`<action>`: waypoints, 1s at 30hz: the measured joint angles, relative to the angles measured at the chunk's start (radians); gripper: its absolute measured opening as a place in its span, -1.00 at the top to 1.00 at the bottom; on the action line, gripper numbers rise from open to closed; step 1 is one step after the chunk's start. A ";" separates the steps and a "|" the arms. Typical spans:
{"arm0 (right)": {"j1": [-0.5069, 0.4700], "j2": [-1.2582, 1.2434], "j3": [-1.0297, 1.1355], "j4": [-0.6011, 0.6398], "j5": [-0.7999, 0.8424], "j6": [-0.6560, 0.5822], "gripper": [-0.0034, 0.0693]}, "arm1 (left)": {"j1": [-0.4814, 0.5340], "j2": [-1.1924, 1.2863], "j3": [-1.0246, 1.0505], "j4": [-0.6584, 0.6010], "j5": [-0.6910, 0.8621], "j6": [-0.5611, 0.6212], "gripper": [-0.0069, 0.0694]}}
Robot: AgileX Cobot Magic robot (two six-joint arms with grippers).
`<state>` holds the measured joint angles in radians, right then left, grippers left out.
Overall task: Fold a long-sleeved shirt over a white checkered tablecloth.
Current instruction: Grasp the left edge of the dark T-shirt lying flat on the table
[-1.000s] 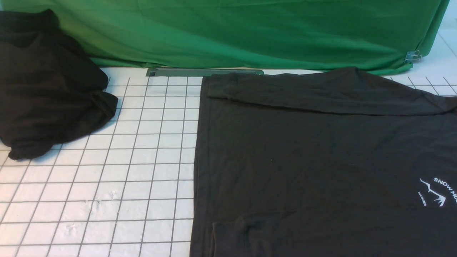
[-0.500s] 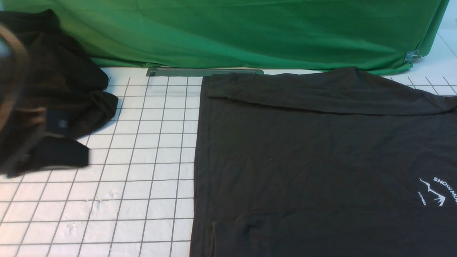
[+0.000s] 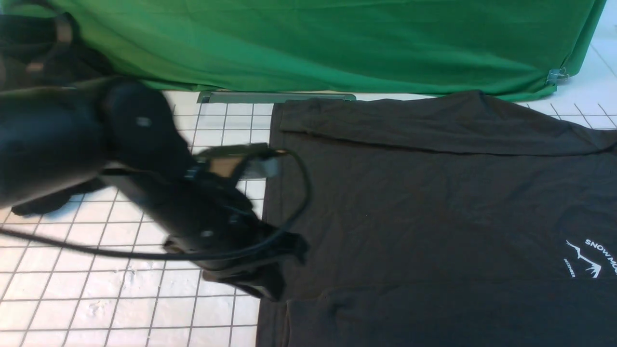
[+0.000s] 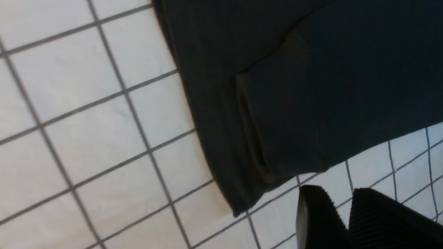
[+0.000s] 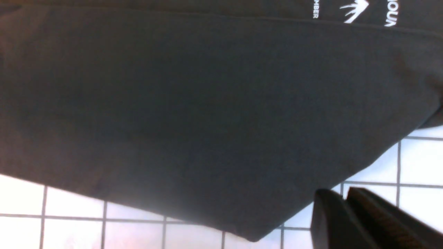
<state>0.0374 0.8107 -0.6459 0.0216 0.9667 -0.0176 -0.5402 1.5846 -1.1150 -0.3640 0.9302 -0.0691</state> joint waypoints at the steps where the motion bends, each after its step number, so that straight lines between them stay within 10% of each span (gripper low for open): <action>1: 0.000 0.000 0.000 0.000 0.000 0.000 0.75 | -0.013 0.032 -0.020 0.000 -0.002 -0.004 0.24; 8: 0.000 0.000 0.000 0.001 -0.004 0.000 0.71 | -0.037 0.209 -0.118 0.070 -0.024 -0.007 -0.14; 30: 0.000 0.000 0.000 0.013 -0.006 0.000 0.58 | -0.037 0.355 -0.158 0.013 -0.005 0.069 -0.13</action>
<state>0.0374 0.8111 -0.6459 0.0349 0.9605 -0.0176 -0.5774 1.9394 -1.2731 -0.3514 0.9249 0.0000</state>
